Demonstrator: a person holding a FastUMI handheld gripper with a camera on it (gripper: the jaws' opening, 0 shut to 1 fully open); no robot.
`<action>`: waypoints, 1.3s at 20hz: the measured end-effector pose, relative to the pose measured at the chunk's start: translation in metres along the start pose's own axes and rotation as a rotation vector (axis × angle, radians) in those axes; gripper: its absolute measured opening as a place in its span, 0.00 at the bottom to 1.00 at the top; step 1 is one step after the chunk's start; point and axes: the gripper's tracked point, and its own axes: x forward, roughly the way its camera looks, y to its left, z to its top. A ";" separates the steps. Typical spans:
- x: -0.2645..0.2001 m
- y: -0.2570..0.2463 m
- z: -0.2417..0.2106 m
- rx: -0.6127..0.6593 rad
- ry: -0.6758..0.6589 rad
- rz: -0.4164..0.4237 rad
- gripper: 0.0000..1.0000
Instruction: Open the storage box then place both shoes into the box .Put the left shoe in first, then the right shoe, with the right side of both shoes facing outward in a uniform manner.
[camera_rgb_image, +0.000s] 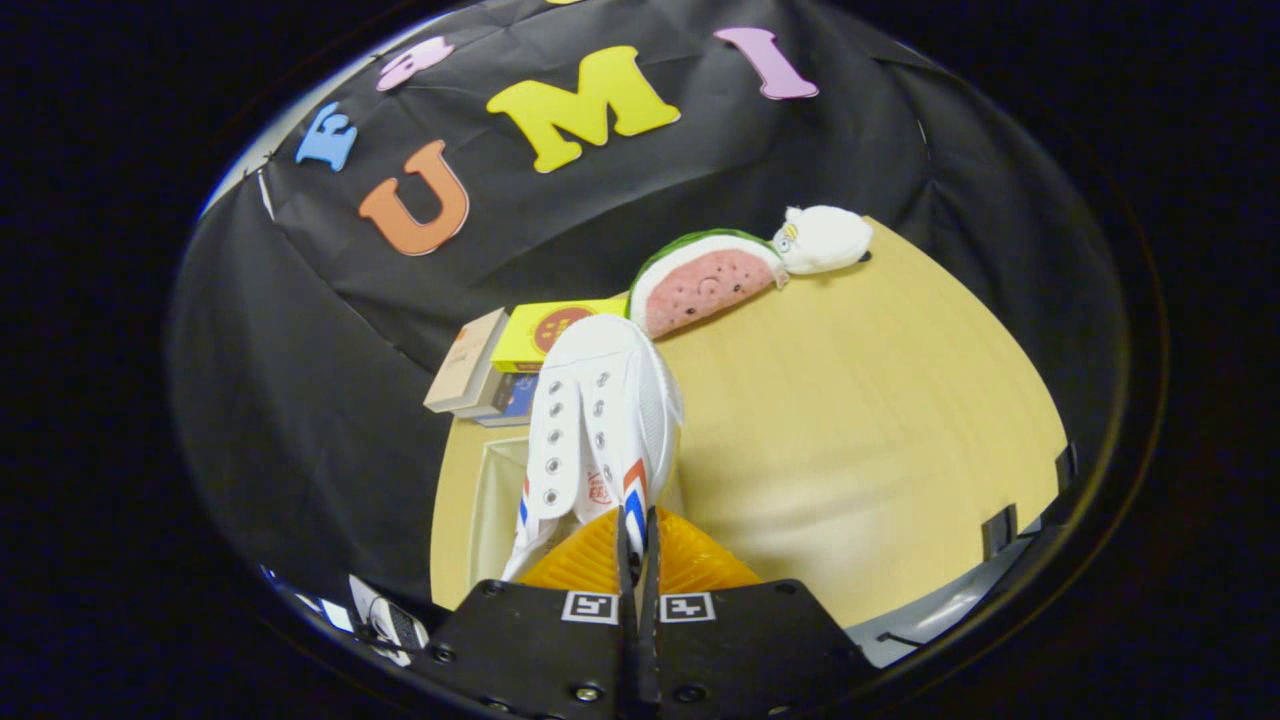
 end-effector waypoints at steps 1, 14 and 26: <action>0.007 0.013 -0.007 -0.009 0.000 -0.001 0.00; 0.074 0.024 -0.072 -0.091 -0.015 -0.155 0.00; 0.059 0.038 -0.056 -0.131 -0.119 -0.056 0.77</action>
